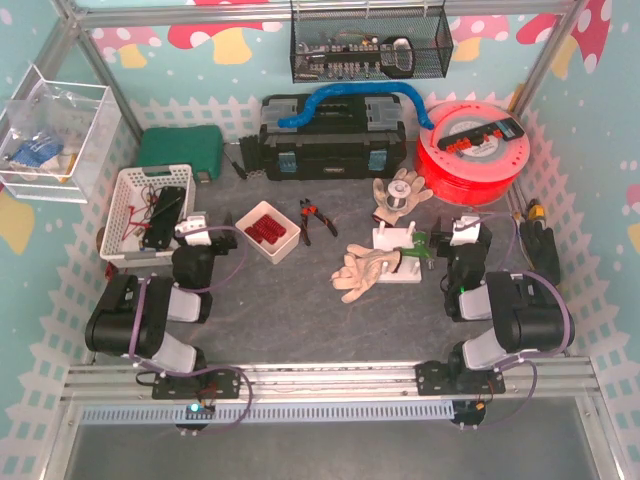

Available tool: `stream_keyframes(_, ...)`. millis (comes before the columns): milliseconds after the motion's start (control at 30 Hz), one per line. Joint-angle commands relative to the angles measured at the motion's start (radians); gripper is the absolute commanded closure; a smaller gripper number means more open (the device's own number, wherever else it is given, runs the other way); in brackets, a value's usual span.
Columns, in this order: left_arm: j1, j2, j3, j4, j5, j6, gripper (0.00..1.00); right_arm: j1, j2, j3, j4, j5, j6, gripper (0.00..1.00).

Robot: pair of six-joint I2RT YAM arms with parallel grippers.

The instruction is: Install the large spring

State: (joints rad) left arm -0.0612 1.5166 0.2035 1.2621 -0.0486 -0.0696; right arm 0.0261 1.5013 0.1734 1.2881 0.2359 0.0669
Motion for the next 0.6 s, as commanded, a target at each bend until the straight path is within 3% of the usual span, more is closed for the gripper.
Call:
stream_keyframes(0, -0.005, 0.01, 0.014, 0.034, -0.002, 0.014, 0.0, -0.003, 0.008, 0.015, 0.041, 0.015, -0.011, 0.01)
stream_keyframes(400, -0.006, 0.006, 0.011, 0.043, -0.013, 0.013, 0.0, -0.003, 0.007, 0.014, 0.048, 0.019, -0.012, 0.01)
stream_keyframes(500, -0.013, -0.052, -0.009, 0.035, -0.046, 0.007, 0.01, -0.003, -0.034, 0.011, 0.019, 0.001, -0.018, 0.01)
stream_keyframes(567, -0.022, -0.144, 0.011, -0.08, -0.052, 0.011, 0.01, -0.001, -0.074, 0.024, -0.037, 0.011, -0.016, 0.01)
